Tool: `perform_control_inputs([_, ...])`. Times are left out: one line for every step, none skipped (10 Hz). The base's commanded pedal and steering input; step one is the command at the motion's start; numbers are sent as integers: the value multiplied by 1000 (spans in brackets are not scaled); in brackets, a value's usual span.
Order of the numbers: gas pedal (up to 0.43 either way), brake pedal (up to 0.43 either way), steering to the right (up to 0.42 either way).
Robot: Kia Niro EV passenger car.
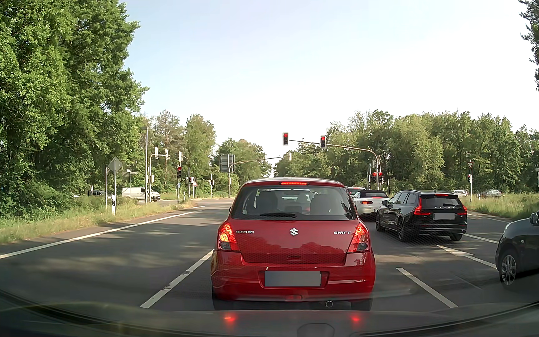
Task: Follow the waypoints while adhering to traffic rules and regulations
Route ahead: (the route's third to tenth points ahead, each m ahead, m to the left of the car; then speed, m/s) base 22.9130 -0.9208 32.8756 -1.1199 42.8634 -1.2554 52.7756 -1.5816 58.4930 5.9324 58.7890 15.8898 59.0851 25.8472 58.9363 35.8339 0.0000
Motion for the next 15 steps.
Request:
perform_control_inputs([0, 268, 0])
perform_control_inputs([0, 268, 0])
perform_control_inputs([0, 268, 0])
perform_control_inputs([0, 268, 0])
perform_control_inputs([0, 268, 0])
perform_control_inputs([0, 268, 0])
perform_control_inputs([0, 268, 0])
perform_control_inputs([0, 268, 0])
perform_control_inputs([0, 268, 0])
perform_control_inputs([0, 268, 0])
perform_control_inputs([0, 268, 0])
perform_control_inputs([0, 268, 0])
perform_control_inputs([0, 268, 0])
perform_control_inputs([0, 268, 0])
perform_control_inputs([0, 268, 0])
